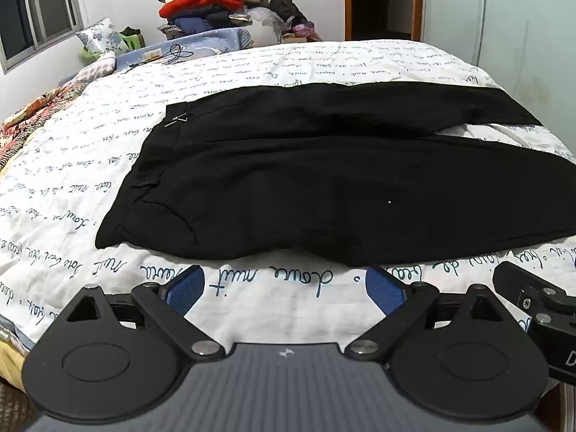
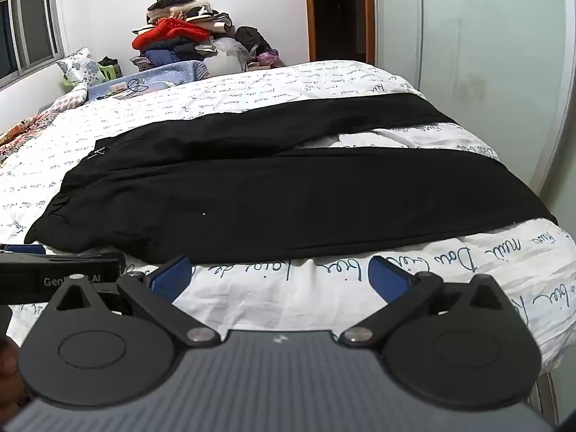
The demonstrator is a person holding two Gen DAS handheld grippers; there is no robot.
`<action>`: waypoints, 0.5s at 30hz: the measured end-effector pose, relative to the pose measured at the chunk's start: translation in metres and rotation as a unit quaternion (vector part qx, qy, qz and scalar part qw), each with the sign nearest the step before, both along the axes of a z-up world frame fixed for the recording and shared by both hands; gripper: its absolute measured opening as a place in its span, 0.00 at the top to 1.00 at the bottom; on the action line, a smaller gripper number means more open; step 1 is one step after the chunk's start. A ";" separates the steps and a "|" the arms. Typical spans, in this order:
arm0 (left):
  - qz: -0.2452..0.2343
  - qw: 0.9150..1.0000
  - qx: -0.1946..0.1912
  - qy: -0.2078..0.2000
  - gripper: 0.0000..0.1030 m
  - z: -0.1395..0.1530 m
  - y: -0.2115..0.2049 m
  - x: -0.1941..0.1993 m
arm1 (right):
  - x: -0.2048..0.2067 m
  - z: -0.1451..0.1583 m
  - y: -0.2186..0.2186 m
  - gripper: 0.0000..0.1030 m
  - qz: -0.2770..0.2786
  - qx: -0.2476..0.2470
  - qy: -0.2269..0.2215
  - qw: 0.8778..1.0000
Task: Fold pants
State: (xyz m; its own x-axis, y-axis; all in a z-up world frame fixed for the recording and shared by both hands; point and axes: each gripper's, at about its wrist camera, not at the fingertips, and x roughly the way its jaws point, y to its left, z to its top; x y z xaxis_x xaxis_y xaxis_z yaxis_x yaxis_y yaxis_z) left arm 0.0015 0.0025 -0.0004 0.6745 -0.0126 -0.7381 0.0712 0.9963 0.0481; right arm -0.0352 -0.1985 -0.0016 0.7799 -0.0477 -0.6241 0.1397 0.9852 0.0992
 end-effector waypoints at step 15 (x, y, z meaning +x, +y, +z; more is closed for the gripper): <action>0.001 0.999 0.047 -0.012 0.06 -0.007 -0.008 -0.004 | 0.002 -0.004 0.002 0.00 0.006 -0.002 0.013 1.000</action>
State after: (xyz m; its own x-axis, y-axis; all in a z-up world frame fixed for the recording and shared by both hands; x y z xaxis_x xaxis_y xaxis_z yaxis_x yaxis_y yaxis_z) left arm -0.0030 -0.0052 -0.0078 0.6926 0.0576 -0.7190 0.0668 0.9874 0.1435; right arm -0.0328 -0.1962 -0.0061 0.7640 -0.0417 -0.6438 0.1309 0.9872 0.0913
